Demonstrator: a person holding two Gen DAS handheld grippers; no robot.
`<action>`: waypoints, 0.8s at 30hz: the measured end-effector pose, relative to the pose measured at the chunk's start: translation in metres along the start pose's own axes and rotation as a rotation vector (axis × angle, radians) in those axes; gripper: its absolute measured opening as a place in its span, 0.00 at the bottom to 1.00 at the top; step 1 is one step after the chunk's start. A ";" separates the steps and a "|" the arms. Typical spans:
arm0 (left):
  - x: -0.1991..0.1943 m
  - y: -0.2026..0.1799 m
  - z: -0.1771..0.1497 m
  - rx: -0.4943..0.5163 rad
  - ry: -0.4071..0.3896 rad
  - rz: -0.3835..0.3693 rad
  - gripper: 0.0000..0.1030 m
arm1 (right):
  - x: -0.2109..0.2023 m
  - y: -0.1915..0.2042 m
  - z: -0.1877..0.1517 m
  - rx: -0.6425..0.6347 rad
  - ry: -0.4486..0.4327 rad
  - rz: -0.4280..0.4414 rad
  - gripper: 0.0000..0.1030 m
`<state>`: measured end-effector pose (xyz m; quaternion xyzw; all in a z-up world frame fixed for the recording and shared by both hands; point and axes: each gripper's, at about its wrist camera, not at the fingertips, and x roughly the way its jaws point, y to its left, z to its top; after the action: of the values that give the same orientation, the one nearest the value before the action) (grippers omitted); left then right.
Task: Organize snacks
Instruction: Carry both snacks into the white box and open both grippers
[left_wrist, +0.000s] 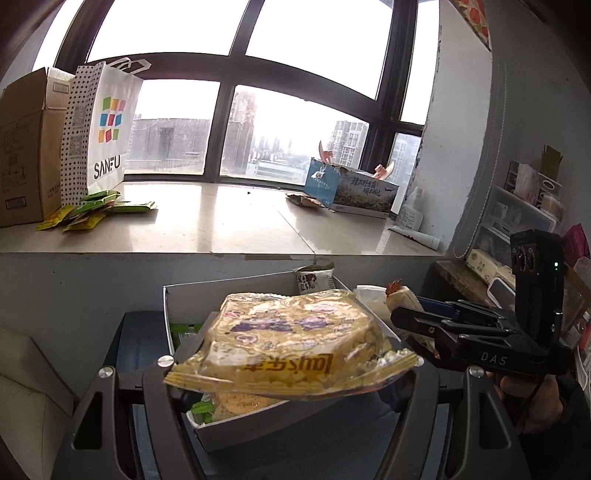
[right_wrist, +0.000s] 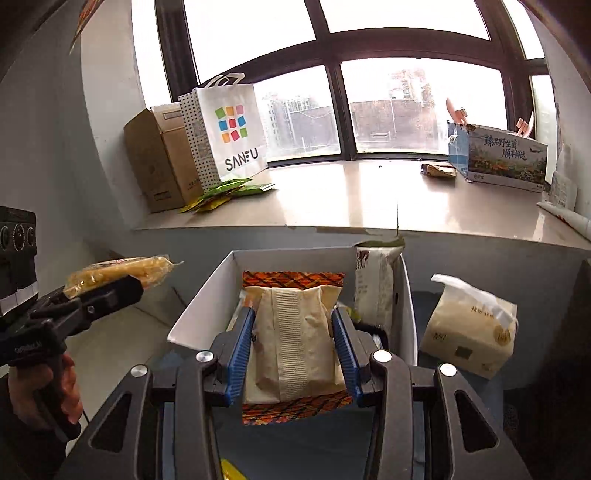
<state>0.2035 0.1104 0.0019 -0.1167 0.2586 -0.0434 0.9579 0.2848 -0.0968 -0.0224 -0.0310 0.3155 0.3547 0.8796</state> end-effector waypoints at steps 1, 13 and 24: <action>0.014 0.006 0.007 -0.005 0.013 0.010 0.74 | 0.009 -0.001 0.009 0.001 0.009 -0.004 0.45; 0.104 0.047 0.016 -0.090 0.211 0.074 1.00 | 0.096 -0.018 0.034 -0.065 0.134 -0.133 1.00; 0.077 0.040 0.009 -0.041 0.184 0.107 1.00 | 0.090 -0.015 0.028 -0.060 0.140 -0.101 1.00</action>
<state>0.2753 0.1395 -0.0374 -0.1179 0.3524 0.0026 0.9284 0.3589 -0.0458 -0.0546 -0.0979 0.3635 0.3159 0.8709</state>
